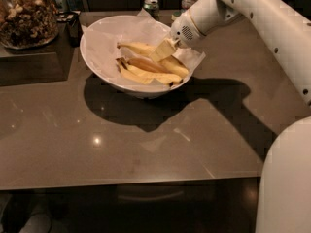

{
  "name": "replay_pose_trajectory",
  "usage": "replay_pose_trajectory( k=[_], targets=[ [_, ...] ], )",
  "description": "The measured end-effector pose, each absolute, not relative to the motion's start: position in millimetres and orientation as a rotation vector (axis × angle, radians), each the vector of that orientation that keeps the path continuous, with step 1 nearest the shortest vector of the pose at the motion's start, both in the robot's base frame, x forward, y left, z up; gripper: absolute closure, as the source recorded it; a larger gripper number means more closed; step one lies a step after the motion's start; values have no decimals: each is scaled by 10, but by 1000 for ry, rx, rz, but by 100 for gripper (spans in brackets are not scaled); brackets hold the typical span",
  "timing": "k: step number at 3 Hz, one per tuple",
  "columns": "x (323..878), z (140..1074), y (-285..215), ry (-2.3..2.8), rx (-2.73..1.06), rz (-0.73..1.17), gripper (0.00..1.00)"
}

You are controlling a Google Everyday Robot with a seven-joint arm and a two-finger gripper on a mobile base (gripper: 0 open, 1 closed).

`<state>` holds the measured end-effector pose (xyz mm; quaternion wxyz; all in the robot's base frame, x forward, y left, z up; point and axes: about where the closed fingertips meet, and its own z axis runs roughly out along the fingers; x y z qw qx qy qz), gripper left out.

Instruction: Pick banana from white bowl

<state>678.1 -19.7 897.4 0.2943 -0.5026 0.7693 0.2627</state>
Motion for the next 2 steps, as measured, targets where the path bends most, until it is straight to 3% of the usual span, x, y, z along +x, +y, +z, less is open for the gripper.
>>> replay_pose_trajectory(
  k=[2],
  targets=[
    [6382,9505,-283,1928,-1475,663,100]
  ],
)
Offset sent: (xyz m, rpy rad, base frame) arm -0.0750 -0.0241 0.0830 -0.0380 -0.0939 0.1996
